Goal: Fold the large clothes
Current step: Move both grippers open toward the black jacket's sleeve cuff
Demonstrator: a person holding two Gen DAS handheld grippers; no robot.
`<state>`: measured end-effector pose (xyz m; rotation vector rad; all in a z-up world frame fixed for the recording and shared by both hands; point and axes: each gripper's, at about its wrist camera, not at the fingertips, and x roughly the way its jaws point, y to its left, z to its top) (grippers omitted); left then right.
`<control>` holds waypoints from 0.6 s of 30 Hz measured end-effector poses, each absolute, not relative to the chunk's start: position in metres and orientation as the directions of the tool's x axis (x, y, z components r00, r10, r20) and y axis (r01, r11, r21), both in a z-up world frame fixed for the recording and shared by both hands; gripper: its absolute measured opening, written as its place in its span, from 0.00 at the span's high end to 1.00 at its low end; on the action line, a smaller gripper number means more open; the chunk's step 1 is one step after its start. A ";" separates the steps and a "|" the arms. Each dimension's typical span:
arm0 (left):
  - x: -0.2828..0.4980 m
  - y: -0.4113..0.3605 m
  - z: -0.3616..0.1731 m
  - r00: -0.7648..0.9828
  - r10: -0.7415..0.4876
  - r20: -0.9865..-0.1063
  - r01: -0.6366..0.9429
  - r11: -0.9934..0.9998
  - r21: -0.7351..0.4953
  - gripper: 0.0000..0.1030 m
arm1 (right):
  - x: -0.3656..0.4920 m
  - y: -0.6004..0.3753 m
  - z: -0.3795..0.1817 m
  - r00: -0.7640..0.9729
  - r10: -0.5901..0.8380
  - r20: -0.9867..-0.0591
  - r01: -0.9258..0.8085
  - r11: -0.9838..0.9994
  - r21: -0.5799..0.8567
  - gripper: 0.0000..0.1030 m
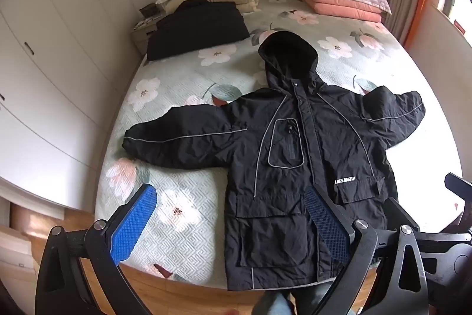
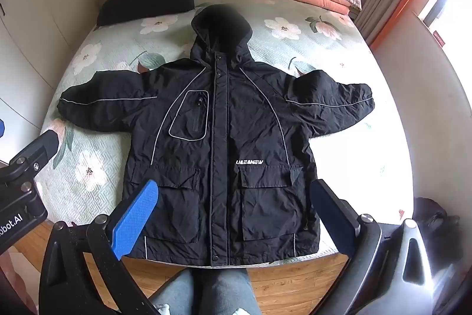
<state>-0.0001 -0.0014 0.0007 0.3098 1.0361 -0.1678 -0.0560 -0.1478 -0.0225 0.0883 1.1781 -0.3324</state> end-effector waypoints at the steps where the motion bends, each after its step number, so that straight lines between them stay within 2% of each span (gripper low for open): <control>1: 0.000 -0.003 0.000 0.503 0.010 -0.864 0.283 0.943 0.177 0.02 | -0.056 -0.148 -0.023 0.339 -0.205 -0.918 0.299 0.949 -0.101 0.00; 3: -0.001 -0.007 0.000 0.504 0.009 -0.864 0.296 0.938 0.182 0.02 | -0.058 -0.147 -0.024 0.342 -0.209 -0.916 0.309 0.946 -0.101 0.00; 4: -0.003 0.000 -0.001 0.485 -0.032 -0.874 0.310 0.941 0.138 0.02 | -0.059 -0.147 -0.024 0.342 -0.210 -0.916 0.311 0.945 -0.101 0.00; 18: -0.013 0.004 -0.003 0.486 -0.040 -0.873 0.311 0.942 0.130 0.02 | -0.074 -0.148 -0.020 0.344 -0.259 -0.902 0.364 0.923 -0.126 0.00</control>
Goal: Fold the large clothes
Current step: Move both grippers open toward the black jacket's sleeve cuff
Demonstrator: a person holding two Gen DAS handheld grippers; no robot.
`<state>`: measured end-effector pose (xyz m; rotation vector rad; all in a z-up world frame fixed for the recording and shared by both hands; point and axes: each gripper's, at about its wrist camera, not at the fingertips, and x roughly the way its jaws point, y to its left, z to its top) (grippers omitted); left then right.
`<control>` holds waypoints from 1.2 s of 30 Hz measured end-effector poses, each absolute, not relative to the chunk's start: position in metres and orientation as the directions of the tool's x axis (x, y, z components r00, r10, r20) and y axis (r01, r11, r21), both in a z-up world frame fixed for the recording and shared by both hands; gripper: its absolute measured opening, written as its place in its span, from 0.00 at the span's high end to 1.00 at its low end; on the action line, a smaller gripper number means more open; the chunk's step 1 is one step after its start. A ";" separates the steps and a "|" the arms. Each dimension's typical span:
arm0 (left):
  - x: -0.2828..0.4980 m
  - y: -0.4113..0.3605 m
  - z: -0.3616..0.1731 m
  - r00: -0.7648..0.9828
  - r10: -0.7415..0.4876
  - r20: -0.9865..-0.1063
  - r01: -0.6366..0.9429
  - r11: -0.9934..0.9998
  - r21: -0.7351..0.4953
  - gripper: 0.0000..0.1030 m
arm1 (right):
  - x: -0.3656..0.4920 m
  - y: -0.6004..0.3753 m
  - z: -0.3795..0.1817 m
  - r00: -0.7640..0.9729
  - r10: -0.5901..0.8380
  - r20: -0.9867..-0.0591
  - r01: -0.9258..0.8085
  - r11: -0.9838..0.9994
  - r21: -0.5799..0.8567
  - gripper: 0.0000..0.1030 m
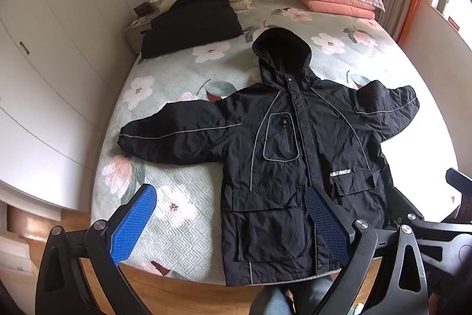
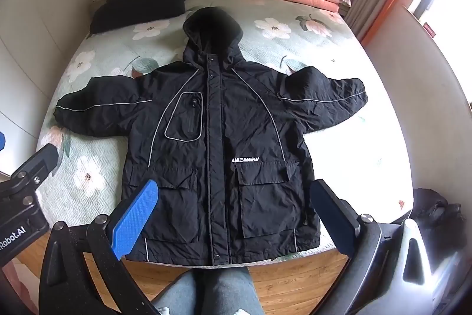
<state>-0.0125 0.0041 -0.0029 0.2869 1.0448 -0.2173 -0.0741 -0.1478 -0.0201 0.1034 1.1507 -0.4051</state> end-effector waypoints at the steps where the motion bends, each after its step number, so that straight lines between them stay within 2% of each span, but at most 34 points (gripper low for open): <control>1: -0.013 0.006 -0.002 0.486 -0.043 -0.873 0.310 0.942 0.126 0.02 | -0.076 -0.149 -0.021 0.338 -0.264 -0.903 0.372 0.919 -0.130 0.00; 24: -0.020 -0.006 -0.001 0.487 -0.066 -0.871 0.337 0.934 0.118 0.02 | -0.109 -0.188 -0.006 0.336 -0.329 -0.883 0.487 0.863 -0.136 0.00; 36: -0.018 -0.067 -0.001 0.483 -0.039 -0.875 0.339 0.929 0.145 0.02 | -0.100 -0.255 -0.009 0.346 -0.288 -0.893 0.490 0.867 -0.090 0.00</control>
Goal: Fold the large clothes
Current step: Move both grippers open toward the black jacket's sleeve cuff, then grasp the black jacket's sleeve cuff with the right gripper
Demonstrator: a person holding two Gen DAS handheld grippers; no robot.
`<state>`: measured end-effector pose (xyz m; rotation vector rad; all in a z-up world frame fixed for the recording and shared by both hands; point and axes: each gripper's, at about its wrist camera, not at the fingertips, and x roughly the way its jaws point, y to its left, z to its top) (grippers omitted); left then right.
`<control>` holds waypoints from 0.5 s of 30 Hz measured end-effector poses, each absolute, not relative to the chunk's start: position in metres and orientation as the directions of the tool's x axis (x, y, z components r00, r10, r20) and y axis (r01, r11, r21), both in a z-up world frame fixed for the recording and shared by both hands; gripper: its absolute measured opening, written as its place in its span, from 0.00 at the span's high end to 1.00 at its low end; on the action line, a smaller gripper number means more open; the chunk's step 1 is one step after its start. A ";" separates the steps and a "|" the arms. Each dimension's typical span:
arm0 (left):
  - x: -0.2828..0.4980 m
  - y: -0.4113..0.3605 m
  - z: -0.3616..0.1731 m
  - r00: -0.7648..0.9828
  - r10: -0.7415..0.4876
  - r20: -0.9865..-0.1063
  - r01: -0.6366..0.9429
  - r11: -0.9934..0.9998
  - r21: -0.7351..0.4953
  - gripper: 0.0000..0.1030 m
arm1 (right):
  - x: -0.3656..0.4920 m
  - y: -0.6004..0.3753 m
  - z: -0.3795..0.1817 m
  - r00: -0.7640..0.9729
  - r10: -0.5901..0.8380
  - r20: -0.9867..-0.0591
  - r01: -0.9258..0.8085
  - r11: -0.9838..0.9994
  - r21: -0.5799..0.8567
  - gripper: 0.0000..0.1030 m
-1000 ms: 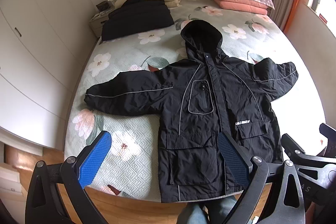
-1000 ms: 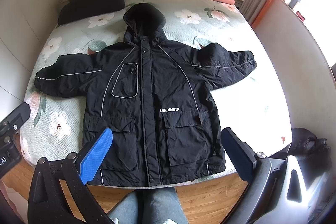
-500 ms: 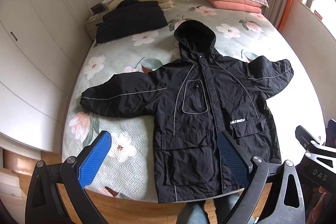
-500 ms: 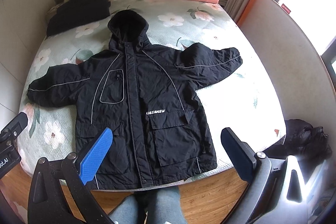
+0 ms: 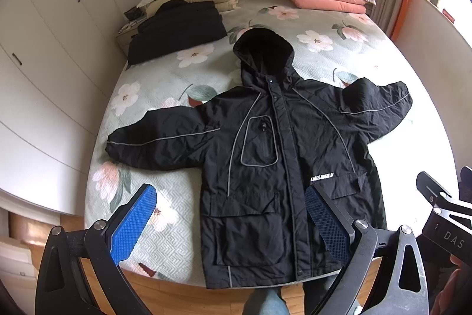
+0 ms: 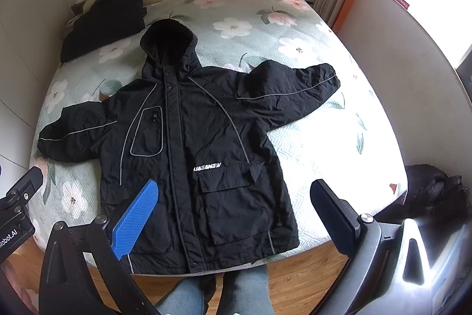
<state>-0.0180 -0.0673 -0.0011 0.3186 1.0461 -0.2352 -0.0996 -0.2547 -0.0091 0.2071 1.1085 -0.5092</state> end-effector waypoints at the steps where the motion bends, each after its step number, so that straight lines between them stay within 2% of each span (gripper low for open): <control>1: -0.017 -0.073 0.000 0.484 -0.037 -0.874 0.339 0.929 0.149 0.02 | -0.097 -0.264 -0.009 0.348 -0.285 -0.893 0.490 0.868 -0.086 0.00; 15: 0.007 -0.180 -0.002 0.482 -0.019 -0.876 0.332 0.929 0.163 0.02 | -0.075 -0.389 -0.012 0.401 -0.248 -0.882 0.488 0.872 -0.024 0.00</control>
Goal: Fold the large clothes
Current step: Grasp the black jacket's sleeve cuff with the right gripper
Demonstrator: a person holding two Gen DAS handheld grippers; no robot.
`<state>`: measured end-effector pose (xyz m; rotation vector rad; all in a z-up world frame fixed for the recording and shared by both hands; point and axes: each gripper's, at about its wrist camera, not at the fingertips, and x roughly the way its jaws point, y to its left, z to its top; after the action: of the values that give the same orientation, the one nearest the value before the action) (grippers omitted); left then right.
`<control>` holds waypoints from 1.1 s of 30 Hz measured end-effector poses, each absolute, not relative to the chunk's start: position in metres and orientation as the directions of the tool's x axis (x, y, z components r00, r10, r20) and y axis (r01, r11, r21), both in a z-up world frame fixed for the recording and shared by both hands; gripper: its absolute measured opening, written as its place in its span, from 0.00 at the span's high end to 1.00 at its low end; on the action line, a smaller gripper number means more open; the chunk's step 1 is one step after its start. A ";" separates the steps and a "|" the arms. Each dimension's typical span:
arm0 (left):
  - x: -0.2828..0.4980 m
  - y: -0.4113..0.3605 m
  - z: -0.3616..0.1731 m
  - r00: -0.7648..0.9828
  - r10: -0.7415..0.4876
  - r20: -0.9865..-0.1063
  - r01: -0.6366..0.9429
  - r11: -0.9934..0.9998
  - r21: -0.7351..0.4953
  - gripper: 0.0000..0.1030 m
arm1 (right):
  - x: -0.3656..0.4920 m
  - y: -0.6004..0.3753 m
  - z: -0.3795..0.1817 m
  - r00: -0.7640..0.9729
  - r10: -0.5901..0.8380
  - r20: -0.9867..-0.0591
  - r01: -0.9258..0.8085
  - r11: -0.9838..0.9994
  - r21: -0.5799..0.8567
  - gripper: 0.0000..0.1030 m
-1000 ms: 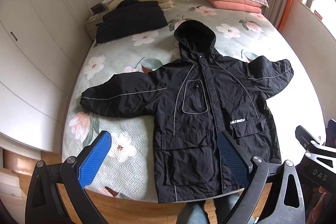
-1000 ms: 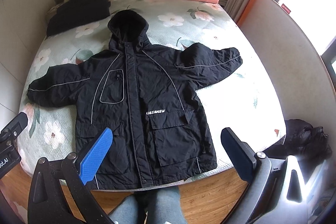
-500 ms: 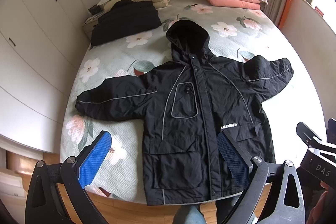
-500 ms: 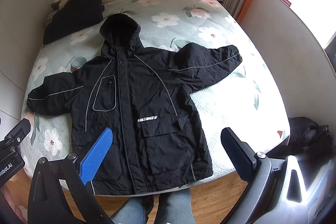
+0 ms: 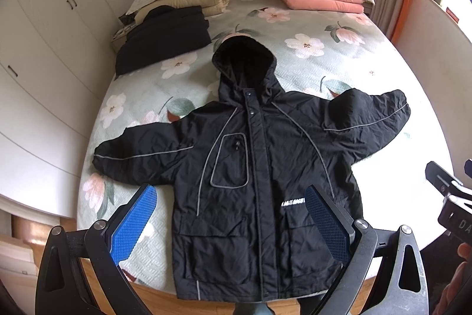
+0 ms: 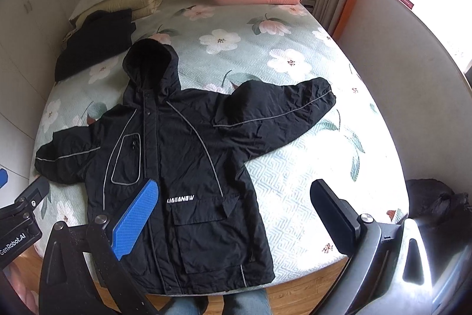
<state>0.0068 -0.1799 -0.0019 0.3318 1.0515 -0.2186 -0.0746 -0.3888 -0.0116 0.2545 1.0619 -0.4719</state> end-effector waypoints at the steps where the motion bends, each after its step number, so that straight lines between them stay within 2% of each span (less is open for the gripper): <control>1: 0.009 -0.189 -0.004 0.481 -0.018 -0.876 0.333 0.928 0.164 0.02 | -0.073 -0.400 -0.014 0.410 -0.243 -0.879 0.487 0.873 -0.015 0.00; 7: 0.023 -0.230 -0.017 0.482 -0.032 -0.875 0.328 0.933 0.146 0.02 | -0.065 -0.452 -0.029 0.424 -0.215 -0.880 0.497 0.868 0.028 0.00; 12: 0.044 -0.261 -0.044 0.424 -0.102 -0.900 0.344 0.937 0.056 0.02 | -0.059 -0.520 -0.060 0.434 -0.175 -0.884 0.512 0.855 0.082 0.00; 16: 0.060 -0.285 -0.074 0.418 -0.088 -0.904 0.344 0.936 0.068 0.02 | -0.047 -0.599 -0.102 0.418 -0.163 -0.894 0.543 0.833 0.102 0.01; 21: 0.083 -0.313 -0.125 0.390 -0.088 -0.917 0.345 0.937 0.056 0.02 | -0.025 -0.716 -0.184 0.445 -0.054 -0.894 0.601 0.758 0.253 0.01; 26: 0.098 -0.341 -0.184 0.379 -0.058 -0.924 0.359 0.929 0.089 0.02 | -0.009 -0.818 -0.277 0.451 -0.025 -0.892 0.683 0.653 0.326 0.09; 30: 0.105 -0.355 -0.225 0.365 -0.058 -0.929 0.375 0.923 0.090 0.02 | 0.006 -0.874 -0.342 0.443 -0.019 -0.896 0.714 0.612 0.340 0.27; 33: 0.112 -0.365 -0.252 0.349 -0.064 -0.935 0.385 0.919 0.081 0.02 | 0.014 -0.903 -0.372 0.471 -0.003 -0.882 0.720 0.580 0.382 0.31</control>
<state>0.1124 -0.3650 -0.2519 0.3103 1.1834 -0.2965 0.0145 -0.9033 -0.3720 0.8532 0.9934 -0.5152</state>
